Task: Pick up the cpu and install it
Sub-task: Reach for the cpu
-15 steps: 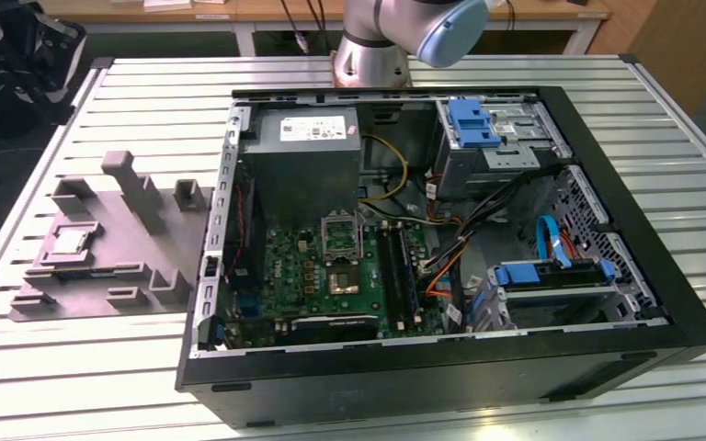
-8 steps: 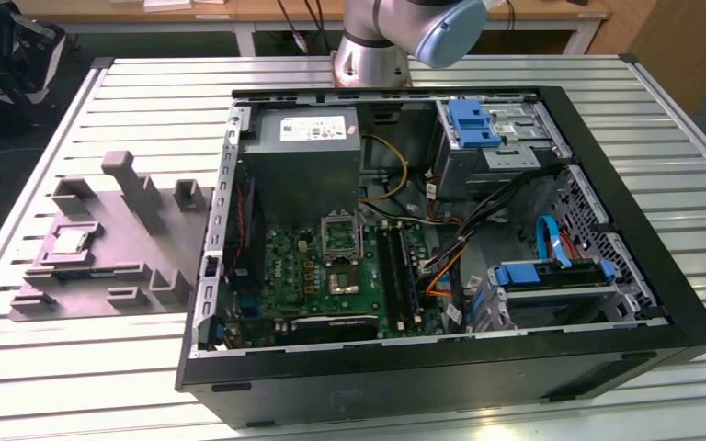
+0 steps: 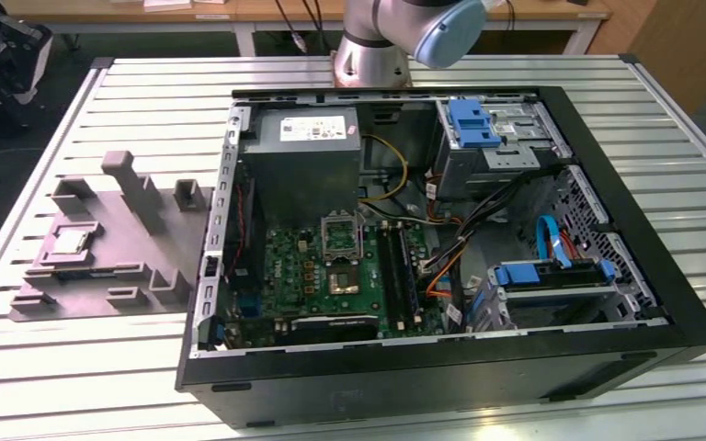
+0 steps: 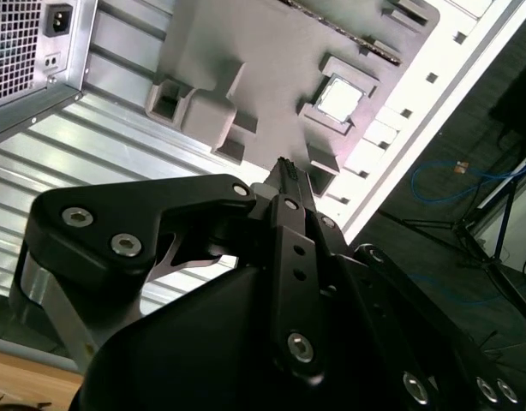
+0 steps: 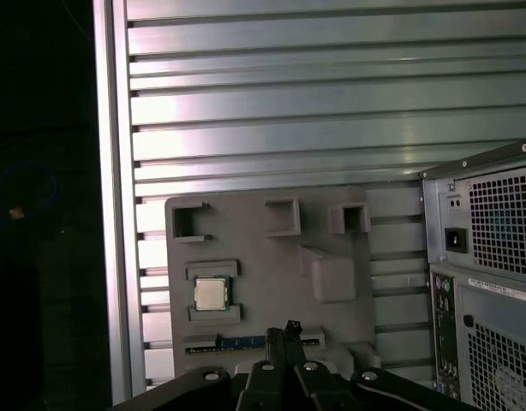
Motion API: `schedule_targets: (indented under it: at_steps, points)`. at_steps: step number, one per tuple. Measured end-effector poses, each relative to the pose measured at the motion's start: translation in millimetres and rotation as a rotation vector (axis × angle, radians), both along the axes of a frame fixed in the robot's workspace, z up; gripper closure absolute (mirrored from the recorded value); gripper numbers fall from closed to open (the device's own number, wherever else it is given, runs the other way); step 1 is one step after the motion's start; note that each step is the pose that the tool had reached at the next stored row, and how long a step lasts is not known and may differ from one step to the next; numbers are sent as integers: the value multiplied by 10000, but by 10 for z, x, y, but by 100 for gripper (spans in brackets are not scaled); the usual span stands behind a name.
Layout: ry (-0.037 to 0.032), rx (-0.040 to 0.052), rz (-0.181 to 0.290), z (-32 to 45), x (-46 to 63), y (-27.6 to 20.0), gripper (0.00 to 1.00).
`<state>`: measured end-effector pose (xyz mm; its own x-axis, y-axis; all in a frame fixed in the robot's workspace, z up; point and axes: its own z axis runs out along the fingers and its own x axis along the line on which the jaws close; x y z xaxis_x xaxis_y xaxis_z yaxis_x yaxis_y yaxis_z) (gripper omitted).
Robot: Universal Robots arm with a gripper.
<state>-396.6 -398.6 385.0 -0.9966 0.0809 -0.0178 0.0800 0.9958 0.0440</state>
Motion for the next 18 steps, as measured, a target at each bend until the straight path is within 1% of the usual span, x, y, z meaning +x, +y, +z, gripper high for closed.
schedule_targets:
  at_steps: [3,6,11,18]
  points:
    - [-1,0,-3,-1,-15,2,89]
    - [-1,1,-2,-3,-80,15,89]
    - [0,0,-1,-6,-268,47,89]
    - [0,0,-1,-9,-491,61,89]
